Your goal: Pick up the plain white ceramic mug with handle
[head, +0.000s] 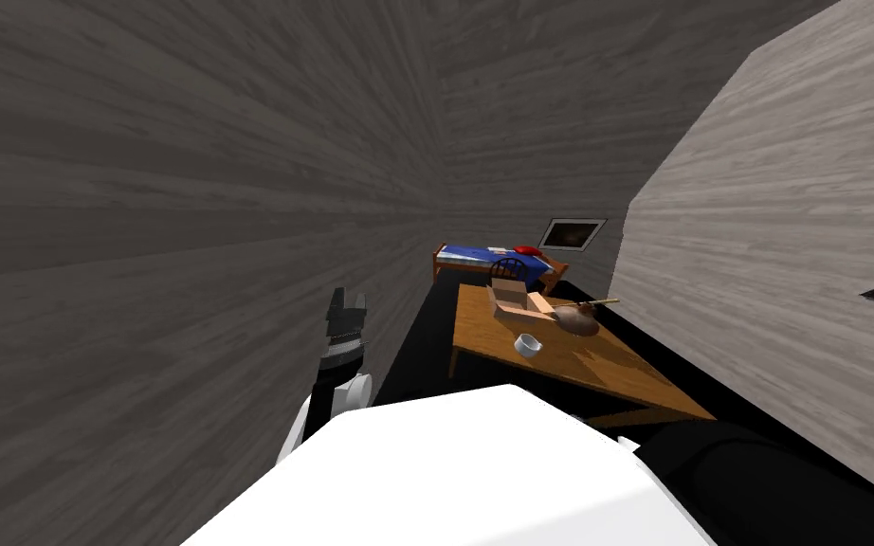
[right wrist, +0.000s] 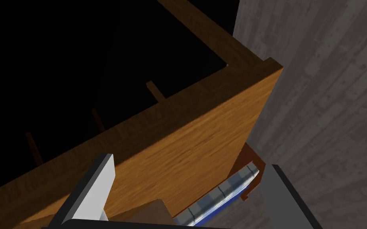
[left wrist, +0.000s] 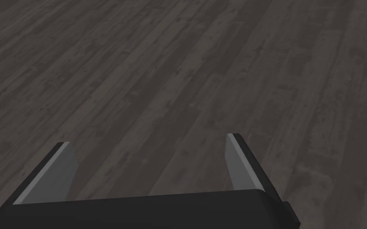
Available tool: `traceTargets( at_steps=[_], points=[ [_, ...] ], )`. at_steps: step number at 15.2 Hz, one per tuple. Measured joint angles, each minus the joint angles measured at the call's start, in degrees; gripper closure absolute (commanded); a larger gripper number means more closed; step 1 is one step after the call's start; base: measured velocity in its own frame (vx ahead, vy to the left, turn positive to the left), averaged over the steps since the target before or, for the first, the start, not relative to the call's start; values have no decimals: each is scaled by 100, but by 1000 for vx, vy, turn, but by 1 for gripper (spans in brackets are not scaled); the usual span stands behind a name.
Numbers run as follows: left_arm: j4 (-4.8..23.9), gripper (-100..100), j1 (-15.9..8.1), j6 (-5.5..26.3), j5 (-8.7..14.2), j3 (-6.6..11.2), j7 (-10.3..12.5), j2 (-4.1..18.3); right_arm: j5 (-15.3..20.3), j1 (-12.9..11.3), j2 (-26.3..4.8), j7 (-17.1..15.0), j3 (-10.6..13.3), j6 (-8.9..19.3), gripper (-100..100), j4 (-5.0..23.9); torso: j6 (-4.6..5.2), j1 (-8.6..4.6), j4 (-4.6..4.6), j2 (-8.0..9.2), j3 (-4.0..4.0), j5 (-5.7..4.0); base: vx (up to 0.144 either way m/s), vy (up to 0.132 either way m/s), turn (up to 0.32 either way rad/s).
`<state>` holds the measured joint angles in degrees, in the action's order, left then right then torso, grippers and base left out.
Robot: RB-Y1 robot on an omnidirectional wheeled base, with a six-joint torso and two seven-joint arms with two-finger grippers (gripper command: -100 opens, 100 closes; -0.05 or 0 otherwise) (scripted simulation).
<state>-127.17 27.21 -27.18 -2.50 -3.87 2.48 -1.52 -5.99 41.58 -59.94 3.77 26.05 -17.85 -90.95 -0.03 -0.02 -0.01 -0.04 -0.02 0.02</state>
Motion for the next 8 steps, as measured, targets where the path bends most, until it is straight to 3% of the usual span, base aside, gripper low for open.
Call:
traceTargets(
  at_steps=[3,5,8],
  points=[
    [0,0,0,0,0,0,0,0,-80,87,-329,27,174,-4,-100,265,-1,-1,0,-1,0,-1,5,3,370],
    [0,0,0,0,0,0,0,0,-180,164,-634,36,317,158,-100,320,-2,-2,0,-3,-2,0,7,-4,407],
    [0,0,-1,0,0,0,0,0,-305,214,-1023,70,609,241,-100,646,-6,-5,-1,-5,-3,-1,7,-9,412]
  ],
)
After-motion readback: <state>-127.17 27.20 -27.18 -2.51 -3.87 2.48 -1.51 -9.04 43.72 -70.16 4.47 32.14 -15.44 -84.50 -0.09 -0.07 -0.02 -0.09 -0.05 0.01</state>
